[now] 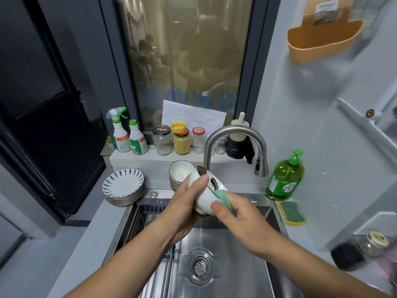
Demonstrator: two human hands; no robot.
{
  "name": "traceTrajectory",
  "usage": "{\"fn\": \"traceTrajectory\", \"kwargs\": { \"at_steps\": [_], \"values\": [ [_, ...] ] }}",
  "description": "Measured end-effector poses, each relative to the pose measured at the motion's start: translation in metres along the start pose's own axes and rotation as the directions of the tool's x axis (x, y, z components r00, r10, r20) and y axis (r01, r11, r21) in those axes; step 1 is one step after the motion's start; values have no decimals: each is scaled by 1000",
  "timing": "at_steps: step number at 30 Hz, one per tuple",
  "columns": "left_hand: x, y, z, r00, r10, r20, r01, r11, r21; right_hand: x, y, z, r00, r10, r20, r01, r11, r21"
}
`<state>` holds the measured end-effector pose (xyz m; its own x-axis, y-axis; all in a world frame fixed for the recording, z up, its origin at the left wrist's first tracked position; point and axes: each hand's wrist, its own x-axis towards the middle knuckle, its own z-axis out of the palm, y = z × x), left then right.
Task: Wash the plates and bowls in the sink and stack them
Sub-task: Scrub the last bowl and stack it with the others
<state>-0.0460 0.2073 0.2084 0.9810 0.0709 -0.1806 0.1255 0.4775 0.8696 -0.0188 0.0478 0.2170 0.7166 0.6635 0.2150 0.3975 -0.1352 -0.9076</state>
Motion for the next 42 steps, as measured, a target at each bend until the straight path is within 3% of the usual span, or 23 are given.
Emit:
{"fn": "traceTrajectory", "kwargs": {
  "at_steps": [4,8,10,13,17,19,22,29,35,39,42],
  "values": [
    [-10,8,3,983,-177,-52,170,979,-116,-10,11,-14,995,-71,66,87,955,-284],
    [-10,16,2,906,-419,61,421,875,-238,-7,27,-35,951,-186,249,295,792,-534],
    [-5,17,1,866,-495,62,492,827,-271,-5,23,-32,958,-172,230,263,845,-465],
    [1,15,-1,854,-517,63,506,794,-337,-8,20,-21,986,5,165,18,990,-138],
    [4,15,-9,854,-514,78,506,787,-353,-6,3,-25,956,126,265,-185,959,215],
    [3,16,-14,843,-526,115,531,774,-345,-3,0,-31,946,98,309,-180,951,252],
    [1,16,-18,839,-526,141,540,774,-330,2,-3,-37,943,72,324,-124,982,143],
    [1,14,-6,876,-452,168,482,816,-319,14,-4,-28,988,-29,149,35,999,-39],
    [4,1,-8,974,-216,66,226,932,-284,17,1,-15,995,-48,87,55,996,-74],
    [3,-14,-6,998,11,-55,-15,997,-73,16,1,-13,999,6,36,-11,993,121],
    [-2,-15,-1,999,-3,-35,0,996,-84,13,-2,-9,996,-54,77,52,998,25]
  ]
}}
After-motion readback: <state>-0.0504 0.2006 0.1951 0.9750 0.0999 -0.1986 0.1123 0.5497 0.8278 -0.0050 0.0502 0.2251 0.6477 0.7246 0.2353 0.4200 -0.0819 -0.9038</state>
